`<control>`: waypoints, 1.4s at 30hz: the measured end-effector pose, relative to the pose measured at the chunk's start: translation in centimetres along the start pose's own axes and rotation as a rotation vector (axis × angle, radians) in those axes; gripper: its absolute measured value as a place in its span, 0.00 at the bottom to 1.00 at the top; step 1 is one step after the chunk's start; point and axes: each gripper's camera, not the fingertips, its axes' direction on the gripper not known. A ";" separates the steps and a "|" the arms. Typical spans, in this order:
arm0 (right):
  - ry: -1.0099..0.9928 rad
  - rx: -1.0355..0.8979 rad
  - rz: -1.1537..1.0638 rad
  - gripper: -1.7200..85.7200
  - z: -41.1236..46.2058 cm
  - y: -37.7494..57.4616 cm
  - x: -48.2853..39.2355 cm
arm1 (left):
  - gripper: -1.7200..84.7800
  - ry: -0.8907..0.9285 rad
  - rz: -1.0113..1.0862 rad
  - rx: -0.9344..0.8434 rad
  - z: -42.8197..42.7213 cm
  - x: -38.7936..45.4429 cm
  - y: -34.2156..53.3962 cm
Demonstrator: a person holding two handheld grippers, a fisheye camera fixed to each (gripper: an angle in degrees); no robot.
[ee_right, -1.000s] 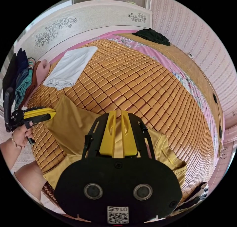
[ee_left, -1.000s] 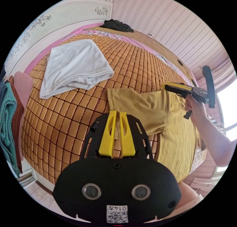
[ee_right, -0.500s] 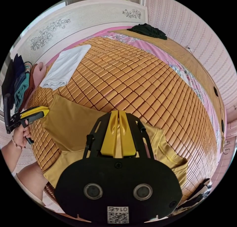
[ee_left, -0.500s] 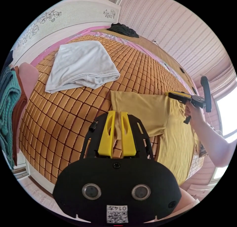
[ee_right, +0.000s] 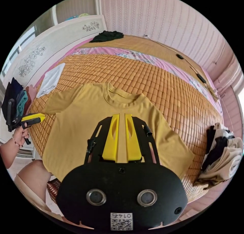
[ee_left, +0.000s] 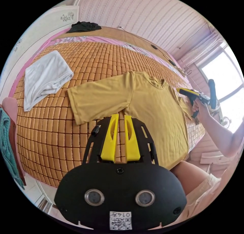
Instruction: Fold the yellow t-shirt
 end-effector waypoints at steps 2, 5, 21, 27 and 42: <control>-0.002 -0.080 0.032 0.06 -0.3 3.2 0.9 | 0.07 0.022 0.028 -0.025 1.5 2.2 0.4; -0.038 -0.205 0.055 0.06 -0.5 7.7 1.2 | 0.07 0.048 0.051 -0.073 3.8 5.0 1.0; 0.074 -0.364 0.004 0.01 -1.9 17.9 0.0 | 0.07 -0.055 0.160 -0.116 8.5 10.4 4.7; 0.049 -0.395 -0.030 0.02 -2.2 18.8 -0.6 | 0.07 -0.071 0.178 -0.145 5.2 10.2 6.1; 0.016 -0.457 -0.085 0.06 -2.5 19.3 -2.4 | 0.01 -0.252 0.259 -0.186 2.4 9.1 13.5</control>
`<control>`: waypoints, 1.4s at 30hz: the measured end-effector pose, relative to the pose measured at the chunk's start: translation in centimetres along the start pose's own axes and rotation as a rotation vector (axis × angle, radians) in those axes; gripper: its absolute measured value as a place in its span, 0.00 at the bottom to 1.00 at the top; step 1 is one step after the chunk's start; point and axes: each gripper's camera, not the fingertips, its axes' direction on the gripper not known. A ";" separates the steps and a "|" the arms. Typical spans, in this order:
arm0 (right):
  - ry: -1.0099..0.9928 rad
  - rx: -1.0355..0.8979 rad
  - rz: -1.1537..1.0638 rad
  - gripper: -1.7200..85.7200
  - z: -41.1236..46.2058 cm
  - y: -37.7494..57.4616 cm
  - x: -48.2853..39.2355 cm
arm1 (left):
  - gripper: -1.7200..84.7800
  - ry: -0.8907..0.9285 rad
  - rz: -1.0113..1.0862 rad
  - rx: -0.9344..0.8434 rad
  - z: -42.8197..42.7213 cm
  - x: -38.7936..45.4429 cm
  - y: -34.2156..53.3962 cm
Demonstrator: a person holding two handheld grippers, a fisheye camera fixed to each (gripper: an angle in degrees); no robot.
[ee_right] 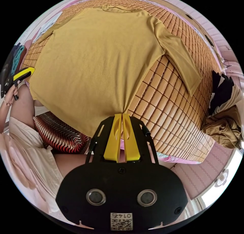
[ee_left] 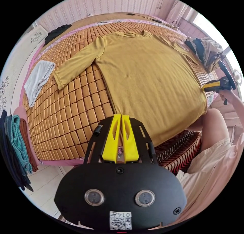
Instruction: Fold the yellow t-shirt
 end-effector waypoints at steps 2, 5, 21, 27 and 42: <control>-0.003 0.034 0.033 0.05 0.0 0.8 -0.3 | 0.01 0.025 -0.016 0.043 -0.4 -0.9 0.7; 0.006 0.105 0.032 0.05 -0.4 2.6 -1.2 | 0.01 0.108 -0.064 0.139 -2.4 -3.0 2.1; 0.213 0.332 -0.179 0.01 -7.3 1.7 -14.5 | 0.07 0.071 -0.412 0.560 -9.3 -23.2 4.7; 0.045 0.529 -0.429 0.05 -11.2 -8.1 -24.7 | 0.10 0.141 -0.445 0.529 -8.0 -30.4 1.3; 0.091 0.500 -0.661 0.12 -8.7 -30.8 -43.7 | 0.12 0.247 -0.526 0.533 -6.2 -40.2 0.3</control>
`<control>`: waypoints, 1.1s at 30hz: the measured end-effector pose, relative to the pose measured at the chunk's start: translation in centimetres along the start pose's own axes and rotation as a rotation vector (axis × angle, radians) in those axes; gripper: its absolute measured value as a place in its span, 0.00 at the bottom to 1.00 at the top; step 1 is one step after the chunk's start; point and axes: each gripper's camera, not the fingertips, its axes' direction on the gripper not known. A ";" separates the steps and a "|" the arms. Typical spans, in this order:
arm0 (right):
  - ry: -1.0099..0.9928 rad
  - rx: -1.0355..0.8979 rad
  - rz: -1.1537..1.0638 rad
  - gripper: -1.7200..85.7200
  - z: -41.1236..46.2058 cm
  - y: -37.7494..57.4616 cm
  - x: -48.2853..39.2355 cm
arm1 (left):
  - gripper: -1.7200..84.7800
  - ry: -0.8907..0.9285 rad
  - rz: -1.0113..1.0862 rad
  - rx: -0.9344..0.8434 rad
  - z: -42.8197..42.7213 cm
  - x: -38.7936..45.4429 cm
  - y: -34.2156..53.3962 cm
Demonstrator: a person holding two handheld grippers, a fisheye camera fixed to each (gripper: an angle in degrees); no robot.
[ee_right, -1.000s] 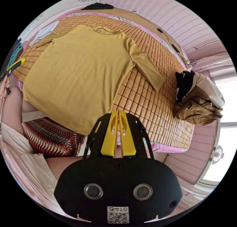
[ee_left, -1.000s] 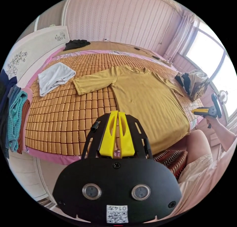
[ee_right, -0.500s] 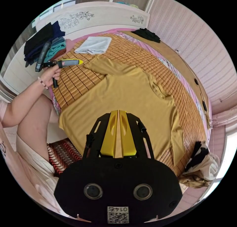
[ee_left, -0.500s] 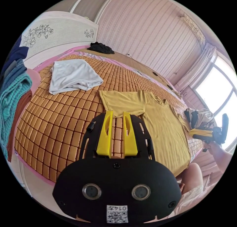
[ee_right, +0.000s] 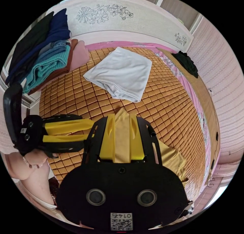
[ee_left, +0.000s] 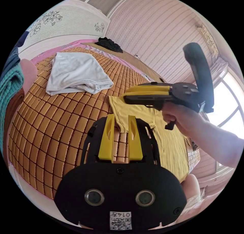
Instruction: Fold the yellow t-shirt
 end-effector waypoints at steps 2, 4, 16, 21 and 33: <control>0.012 -0.031 -0.014 0.12 1.5 -0.9 -0.2 | 0.12 0.004 0.002 -0.023 0.5 -0.3 0.0; 0.016 -0.067 -0.021 0.12 3.3 -1.4 -0.4 | 0.12 0.010 0.016 -0.062 1.4 -0.4 -0.1; -0.080 0.078 0.086 0.02 -0.9 2.0 4.8 | 0.02 0.023 0.042 -0.113 4.3 -1.0 1.1; -0.087 0.321 0.247 0.02 -10.3 9.4 10.7 | 0.02 0.294 0.231 0.149 2.5 4.0 3.0; 0.119 -0.022 0.693 0.02 -12.1 38.0 15.4 | 0.08 0.466 0.440 -0.146 11.8 11.0 10.7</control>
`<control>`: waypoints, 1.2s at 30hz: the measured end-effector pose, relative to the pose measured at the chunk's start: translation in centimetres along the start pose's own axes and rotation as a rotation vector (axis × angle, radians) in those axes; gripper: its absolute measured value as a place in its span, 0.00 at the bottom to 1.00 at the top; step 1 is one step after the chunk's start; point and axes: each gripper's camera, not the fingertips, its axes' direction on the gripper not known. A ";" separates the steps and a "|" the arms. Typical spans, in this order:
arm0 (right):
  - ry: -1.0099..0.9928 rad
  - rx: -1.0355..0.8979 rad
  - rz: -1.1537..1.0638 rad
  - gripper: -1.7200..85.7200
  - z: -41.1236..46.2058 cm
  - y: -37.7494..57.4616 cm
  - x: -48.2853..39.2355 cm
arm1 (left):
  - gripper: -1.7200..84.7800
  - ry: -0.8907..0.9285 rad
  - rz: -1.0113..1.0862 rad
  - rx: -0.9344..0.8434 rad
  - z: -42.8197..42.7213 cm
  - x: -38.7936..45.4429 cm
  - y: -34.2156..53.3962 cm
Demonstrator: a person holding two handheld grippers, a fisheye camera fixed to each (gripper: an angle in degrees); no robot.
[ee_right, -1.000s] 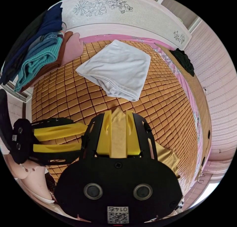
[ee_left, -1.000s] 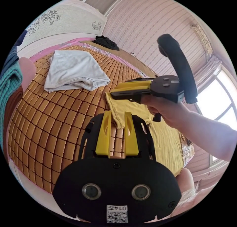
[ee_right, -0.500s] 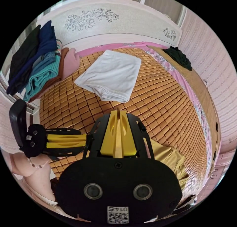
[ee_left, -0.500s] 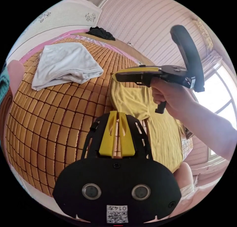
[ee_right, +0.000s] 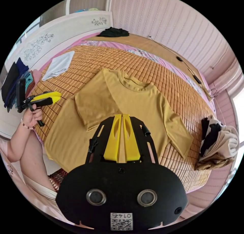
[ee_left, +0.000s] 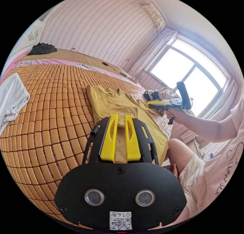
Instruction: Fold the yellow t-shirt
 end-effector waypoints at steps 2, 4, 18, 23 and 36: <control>-0.028 0.016 0.014 0.03 0.0 0.0 0.6 | 0.08 -0.036 -0.018 -0.047 1.9 -0.2 0.7; -0.058 0.030 -0.009 0.05 0.2 -1.4 0.5 | 0.08 -0.090 -0.013 -0.084 4.5 -0.1 1.7; -0.063 -0.103 -0.033 0.07 3.8 -0.5 3.0 | 0.08 -0.039 0.191 -0.206 16.9 4.9 8.0; -0.027 -0.091 0.009 0.07 -0.3 4.0 8.6 | 0.08 -0.083 0.308 -0.288 20.8 6.9 11.5; 0.090 0.138 0.556 0.12 -3.4 23.2 30.8 | 0.08 -0.030 0.322 -0.378 36.3 14.9 12.5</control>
